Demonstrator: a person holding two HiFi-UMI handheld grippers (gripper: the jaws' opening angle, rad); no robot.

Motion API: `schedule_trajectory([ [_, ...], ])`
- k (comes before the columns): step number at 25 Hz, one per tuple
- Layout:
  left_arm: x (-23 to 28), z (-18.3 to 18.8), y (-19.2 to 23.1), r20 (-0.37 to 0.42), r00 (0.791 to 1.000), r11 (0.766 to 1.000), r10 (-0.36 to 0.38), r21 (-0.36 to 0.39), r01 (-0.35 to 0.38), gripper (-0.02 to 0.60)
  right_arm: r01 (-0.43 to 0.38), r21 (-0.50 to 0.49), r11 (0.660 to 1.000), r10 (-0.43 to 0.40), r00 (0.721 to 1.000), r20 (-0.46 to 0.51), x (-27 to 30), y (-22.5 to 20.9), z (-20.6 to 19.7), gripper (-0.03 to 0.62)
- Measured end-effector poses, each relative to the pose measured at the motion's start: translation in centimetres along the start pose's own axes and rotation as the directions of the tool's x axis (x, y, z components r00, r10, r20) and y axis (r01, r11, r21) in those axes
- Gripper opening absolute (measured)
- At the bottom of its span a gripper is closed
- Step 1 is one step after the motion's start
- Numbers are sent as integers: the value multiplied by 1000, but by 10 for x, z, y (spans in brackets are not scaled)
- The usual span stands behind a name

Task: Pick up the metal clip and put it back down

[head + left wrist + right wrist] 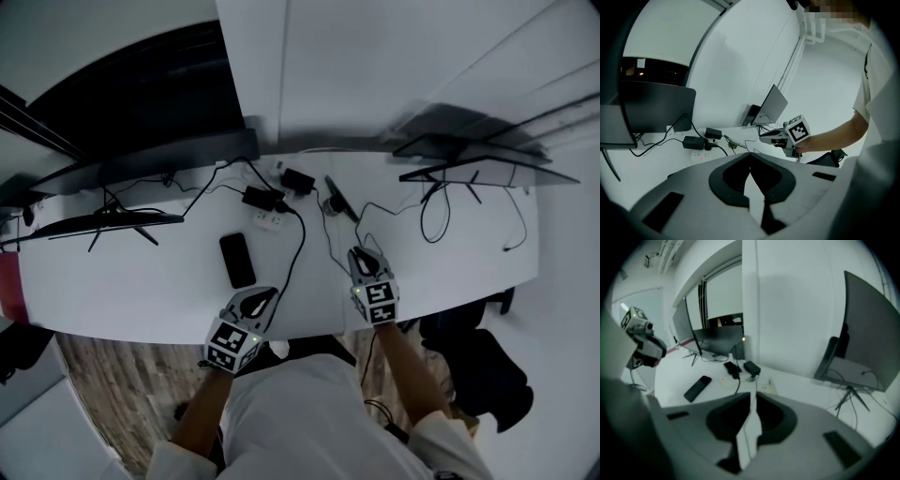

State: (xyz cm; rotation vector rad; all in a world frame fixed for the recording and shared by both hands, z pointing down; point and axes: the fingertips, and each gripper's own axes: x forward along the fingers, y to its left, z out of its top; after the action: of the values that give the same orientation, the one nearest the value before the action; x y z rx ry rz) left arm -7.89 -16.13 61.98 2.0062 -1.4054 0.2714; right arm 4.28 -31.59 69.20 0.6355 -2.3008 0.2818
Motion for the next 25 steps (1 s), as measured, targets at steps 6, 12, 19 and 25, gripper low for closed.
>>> schedule_trajectory([
  [6, 21, -2, 8, -4, 1000, 1000, 13, -13, -13, 32, 3, -25, 1000, -4, 999, -45, 41, -19, -6, 92],
  [12, 41, -7, 14, -17, 1000, 1000, -3, -20, 2, 32, -5, -64, 998, 1, 998, -70, 71, -26, -3, 120],
  [19, 63, -11, 17, -22, 999, 999, -30, -35, 30, 32, 15, -162, 987, -32, 995, -99, 113, -31, -2, 141],
  [25, 72, -14, 16, -13, 999, 997, -51, -65, 50, 32, 47, -257, 965, -87, 986, -145, 146, -39, -11, 166],
])
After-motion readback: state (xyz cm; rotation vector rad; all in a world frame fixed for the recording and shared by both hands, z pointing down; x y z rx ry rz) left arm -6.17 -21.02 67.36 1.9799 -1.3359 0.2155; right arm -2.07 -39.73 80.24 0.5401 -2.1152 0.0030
